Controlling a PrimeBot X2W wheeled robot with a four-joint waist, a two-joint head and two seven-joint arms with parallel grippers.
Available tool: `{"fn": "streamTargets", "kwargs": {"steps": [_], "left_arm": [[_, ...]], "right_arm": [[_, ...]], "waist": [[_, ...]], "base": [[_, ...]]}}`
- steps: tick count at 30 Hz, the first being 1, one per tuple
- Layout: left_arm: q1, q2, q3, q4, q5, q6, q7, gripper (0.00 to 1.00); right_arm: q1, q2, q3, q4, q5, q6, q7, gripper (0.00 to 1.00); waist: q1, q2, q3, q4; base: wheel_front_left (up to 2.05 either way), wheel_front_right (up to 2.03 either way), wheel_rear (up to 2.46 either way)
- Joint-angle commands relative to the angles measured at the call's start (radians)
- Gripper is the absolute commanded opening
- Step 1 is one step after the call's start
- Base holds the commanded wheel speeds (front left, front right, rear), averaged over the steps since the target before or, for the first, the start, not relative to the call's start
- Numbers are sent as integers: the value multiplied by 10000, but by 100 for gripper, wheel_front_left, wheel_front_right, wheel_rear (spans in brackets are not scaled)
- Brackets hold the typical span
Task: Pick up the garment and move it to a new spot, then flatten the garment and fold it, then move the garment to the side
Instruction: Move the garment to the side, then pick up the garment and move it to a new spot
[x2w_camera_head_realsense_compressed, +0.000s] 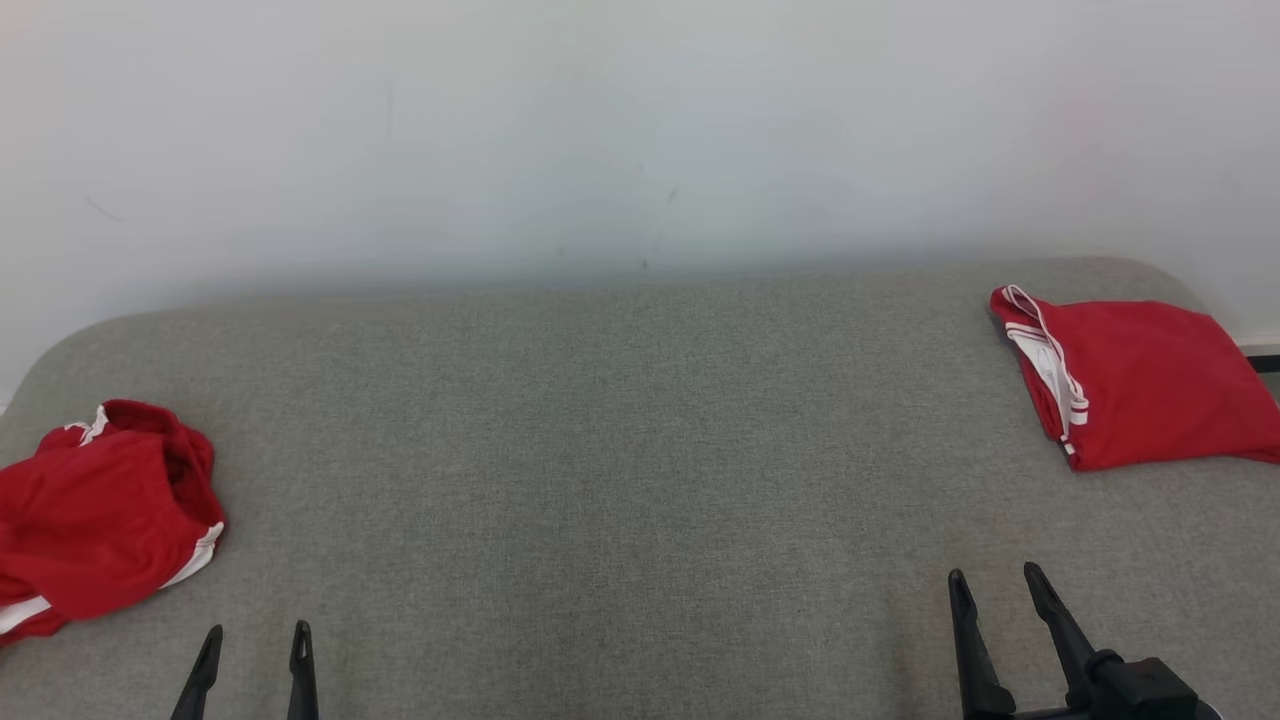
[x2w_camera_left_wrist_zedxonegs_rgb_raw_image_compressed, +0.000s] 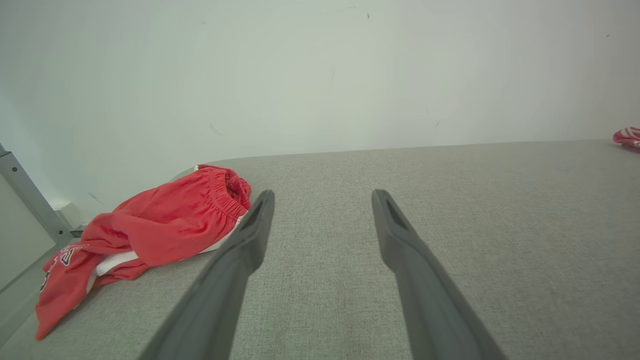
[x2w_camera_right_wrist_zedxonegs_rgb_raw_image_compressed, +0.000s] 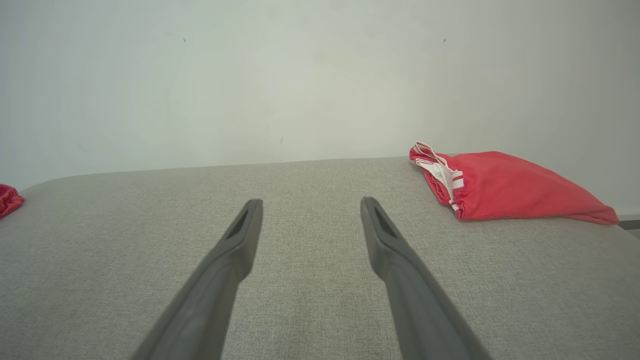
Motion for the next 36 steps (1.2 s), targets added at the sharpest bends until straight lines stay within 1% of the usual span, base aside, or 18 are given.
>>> {"fn": "streamTargets", "kwargs": {"steps": [1,13,27,36], "left_arm": [[-29,69,1,0,-99,-7,-31,100],[4,148,37,29,-183,-39,-30,100],[70,353,-34,142,-291,-68,-30,100],[96,314,-56,133,-358,-27,-30,100]], "right_arm": [[105,52,4,-4,-63,-24,-44,100],[166,81,209,120,-2,-26,-44,100],[94,108,179,227,-1,-24,-44,100],[47,64,209,289,22,-24,-44,100]], "waist": [[0,0,-16,9],[0,0,-71,10],[0,0,-140,5],[0,0,-131,-35]], "base": [[0,0,0],[0,0,0],[0,0,0],[0,0,0]]}}
